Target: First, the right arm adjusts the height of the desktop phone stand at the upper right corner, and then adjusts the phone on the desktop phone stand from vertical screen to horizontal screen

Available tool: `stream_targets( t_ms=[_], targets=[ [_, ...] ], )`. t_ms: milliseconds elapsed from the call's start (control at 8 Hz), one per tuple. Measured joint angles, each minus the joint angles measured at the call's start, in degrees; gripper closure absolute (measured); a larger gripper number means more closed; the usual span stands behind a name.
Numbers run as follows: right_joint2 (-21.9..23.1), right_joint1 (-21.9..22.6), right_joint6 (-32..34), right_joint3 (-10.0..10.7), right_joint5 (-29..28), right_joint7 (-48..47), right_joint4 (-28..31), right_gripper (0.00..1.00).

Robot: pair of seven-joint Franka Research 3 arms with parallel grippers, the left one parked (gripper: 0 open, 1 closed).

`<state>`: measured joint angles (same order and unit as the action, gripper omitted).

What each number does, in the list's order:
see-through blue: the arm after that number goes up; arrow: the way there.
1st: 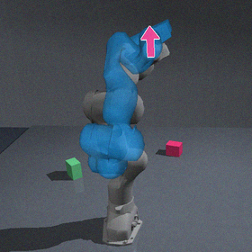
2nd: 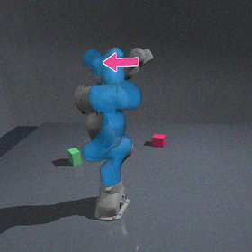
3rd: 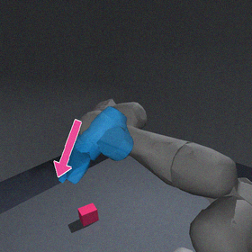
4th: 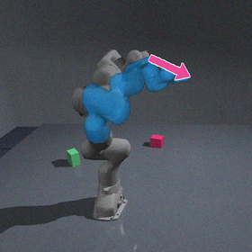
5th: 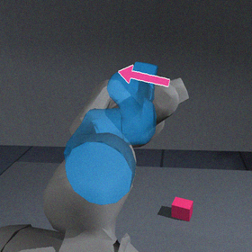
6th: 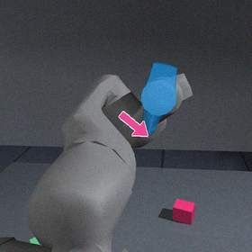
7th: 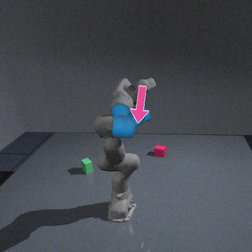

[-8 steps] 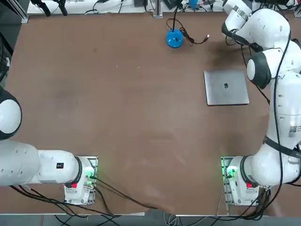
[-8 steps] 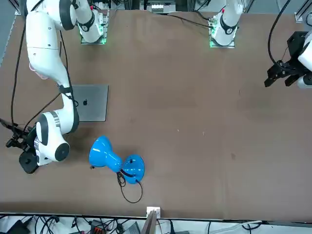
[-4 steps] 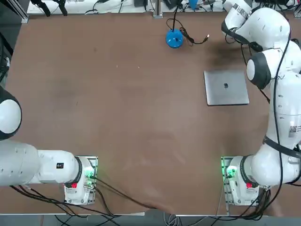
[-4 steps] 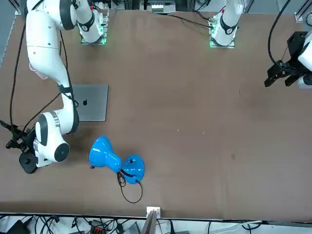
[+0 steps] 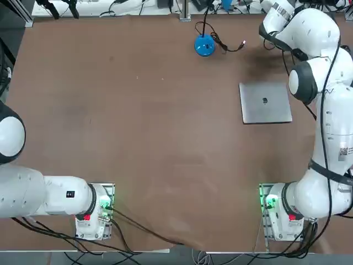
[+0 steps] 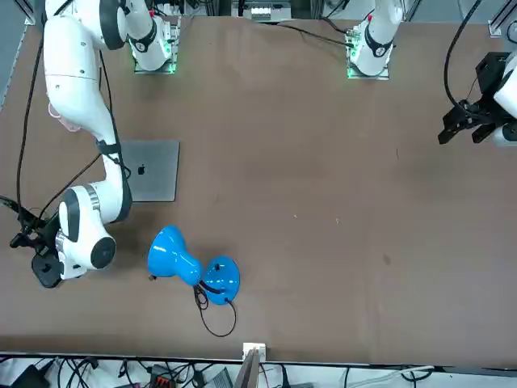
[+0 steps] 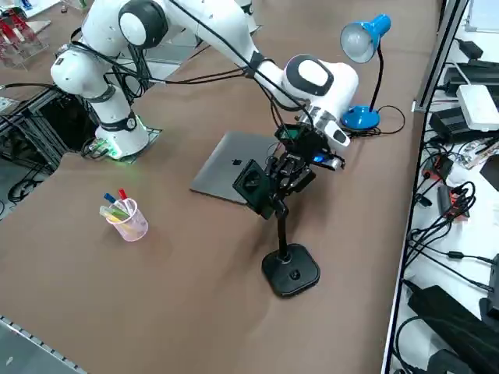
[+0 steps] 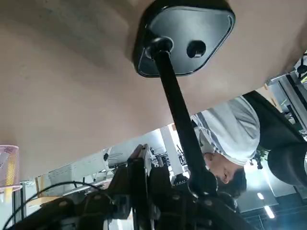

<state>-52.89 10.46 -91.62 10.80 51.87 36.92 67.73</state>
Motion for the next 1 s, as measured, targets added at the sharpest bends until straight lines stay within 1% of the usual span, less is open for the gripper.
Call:
stream_targets(
  t_ms=[375, 875, 1000],
  targets=[
    [-0.06, -0.03, -0.21, -0.21, -0.29, 0.01, -0.82, 0.82],
    [-0.06, -0.32, -0.3, -0.28, -1.31, 4.4, -2.24, 0.82],
    [-0.04, -0.49, -0.21, -0.21, -2.5, 5.49, -2.8, 0.82]
  ],
)
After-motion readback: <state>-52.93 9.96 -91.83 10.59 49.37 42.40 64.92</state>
